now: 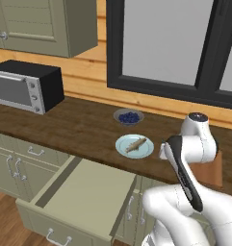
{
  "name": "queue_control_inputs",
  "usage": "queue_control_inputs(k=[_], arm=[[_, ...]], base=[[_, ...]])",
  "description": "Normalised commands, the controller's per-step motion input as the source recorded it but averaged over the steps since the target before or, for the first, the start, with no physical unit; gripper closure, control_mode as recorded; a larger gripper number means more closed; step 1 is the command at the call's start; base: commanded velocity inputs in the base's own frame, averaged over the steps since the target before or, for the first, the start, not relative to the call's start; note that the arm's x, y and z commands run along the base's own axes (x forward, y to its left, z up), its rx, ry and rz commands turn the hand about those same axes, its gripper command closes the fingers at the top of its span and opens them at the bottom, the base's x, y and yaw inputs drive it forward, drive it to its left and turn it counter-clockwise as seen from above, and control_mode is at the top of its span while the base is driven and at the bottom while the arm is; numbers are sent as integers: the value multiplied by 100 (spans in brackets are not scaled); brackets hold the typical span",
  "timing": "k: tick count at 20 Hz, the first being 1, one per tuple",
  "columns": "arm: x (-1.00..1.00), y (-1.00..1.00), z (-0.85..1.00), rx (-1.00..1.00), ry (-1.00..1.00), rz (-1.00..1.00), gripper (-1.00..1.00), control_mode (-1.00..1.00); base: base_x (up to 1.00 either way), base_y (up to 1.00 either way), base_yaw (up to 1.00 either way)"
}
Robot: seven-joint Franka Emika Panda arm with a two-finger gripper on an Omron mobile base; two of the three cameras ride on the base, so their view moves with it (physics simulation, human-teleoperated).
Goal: Pick up the knife from the drawer and place it on the cutting board. Then place the meat from the plate to the cutting board.
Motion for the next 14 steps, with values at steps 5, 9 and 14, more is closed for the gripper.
queue_control_inputs(k=[5, 9, 14], arm=[[0, -100, 17, 0, 10, 0, 100, -100], [3, -89, 0, 0, 12, 0, 100, -100], [5, -80, 0, 0, 3, 0, 100, -100]], base=[[0, 0, 0], [0, 0, 0], [0, 0, 0]])
